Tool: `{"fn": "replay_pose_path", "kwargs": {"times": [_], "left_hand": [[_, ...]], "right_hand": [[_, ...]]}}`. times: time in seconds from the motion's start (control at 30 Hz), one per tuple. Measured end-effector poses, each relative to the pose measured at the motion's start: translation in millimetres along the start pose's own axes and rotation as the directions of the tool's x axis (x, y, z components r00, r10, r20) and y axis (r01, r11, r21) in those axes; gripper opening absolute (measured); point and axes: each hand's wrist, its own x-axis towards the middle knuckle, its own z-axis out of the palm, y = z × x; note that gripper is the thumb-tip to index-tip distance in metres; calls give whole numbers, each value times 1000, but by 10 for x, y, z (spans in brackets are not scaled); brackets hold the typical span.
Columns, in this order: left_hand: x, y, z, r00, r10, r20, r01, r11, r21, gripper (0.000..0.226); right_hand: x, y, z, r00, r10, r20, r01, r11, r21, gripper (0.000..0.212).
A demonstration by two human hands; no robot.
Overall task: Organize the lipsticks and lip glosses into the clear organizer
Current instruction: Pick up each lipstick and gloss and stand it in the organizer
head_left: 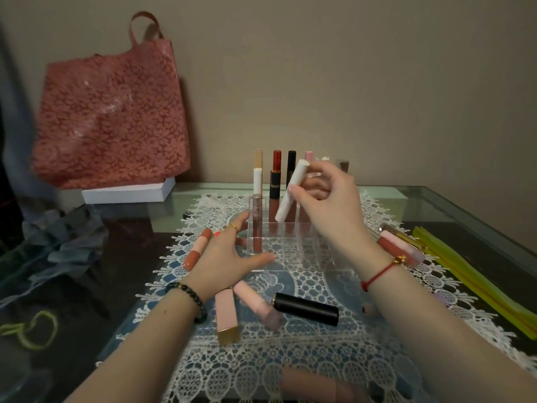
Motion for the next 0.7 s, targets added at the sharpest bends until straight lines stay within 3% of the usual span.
{"fn": "replay_pose_path", "kwargs": {"times": [0.1,0.7], "left_hand": [[4,-10,0,1000,7,-8,-7,1000,-1,81],[8,-5,11,1000,-10,-4,10,1000,-20,93]], "right_hand": [[-22,39,92,1000,2,19,-1,999,-38,34],[-161,315,263,995,36,96,-21,989,-145,31]]}}
